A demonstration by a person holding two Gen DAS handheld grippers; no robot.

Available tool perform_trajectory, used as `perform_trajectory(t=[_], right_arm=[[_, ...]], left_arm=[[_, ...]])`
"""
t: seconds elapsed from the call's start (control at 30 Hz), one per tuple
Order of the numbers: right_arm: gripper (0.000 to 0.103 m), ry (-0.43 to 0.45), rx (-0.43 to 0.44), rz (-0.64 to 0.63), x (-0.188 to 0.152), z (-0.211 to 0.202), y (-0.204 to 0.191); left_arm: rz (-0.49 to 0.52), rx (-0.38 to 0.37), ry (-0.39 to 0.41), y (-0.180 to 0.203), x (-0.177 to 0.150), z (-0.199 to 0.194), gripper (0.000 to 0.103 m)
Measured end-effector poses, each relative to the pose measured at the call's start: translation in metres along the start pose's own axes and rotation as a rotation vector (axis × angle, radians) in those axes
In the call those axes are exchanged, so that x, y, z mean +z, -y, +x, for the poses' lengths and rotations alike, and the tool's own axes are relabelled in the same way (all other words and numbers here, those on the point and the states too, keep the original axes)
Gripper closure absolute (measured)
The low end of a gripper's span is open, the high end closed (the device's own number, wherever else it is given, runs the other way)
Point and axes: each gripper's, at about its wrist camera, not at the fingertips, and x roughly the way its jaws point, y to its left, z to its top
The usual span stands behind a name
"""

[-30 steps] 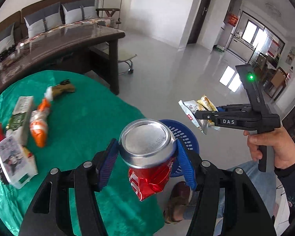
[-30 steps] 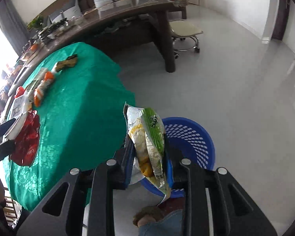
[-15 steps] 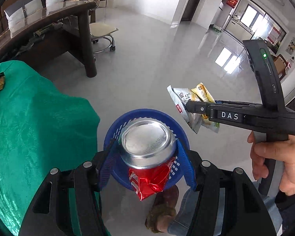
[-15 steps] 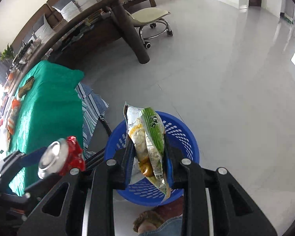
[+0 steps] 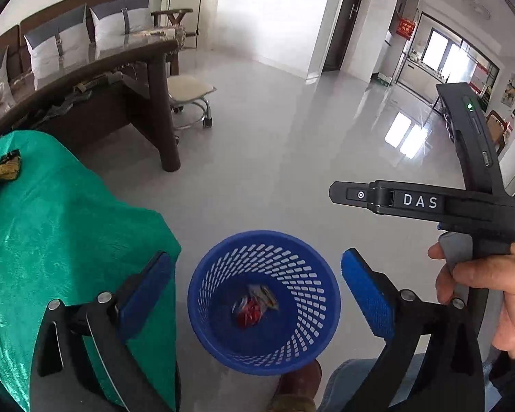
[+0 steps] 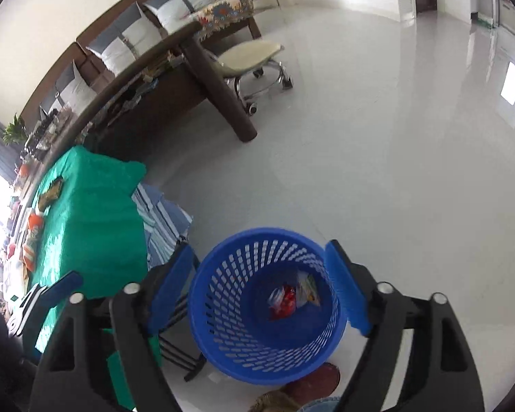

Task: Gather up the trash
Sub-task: 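Return both tools over the table toward the remaining trash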

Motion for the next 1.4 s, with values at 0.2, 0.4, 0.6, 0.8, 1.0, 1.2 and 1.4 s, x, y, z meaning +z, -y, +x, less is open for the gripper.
perform_trajectory(t=[0.2, 0.4, 0.6, 0.8, 1.0, 1.2, 1.4], right_arm=[[0.011, 0.191, -0.003, -0.106, -0.002, -0.040, -0.034], [0.005, 0.319, 0.046, -0.231, -0.013, -0.066, -0.093], [0.005, 0.401, 0.070, -0.337, -0.022, -0.083, -0.149], [0.005, 0.429, 0.108, -0.395, -0.035, -0.086, -0.199], [0.005, 0.335, 0.150, -0.545, -0.072, -0.063, -0.265], [0.005, 0.204, 0.197, -0.689, -0.105, -0.031, -0.323], [0.005, 0.141, 0.318, -0.674, -0.112, -0.018, -0.357]], left_arm=[[-0.008, 0.045, 0.072, -0.003, -0.006, -0.059, 0.005], [0.000, 0.191, 0.159, -0.021, -0.014, -0.119, 0.005], [-0.055, 0.278, 0.191, -0.056, -0.026, -0.168, 0.005], [-0.095, 0.340, 0.206, -0.093, -0.049, -0.202, 0.005], [-0.155, 0.399, 0.128, -0.151, -0.107, -0.215, 0.005], [-0.306, 0.462, 0.052, -0.227, -0.167, -0.235, 0.005], [-0.413, 0.517, 0.069, -0.276, -0.187, -0.264, 0.005]])
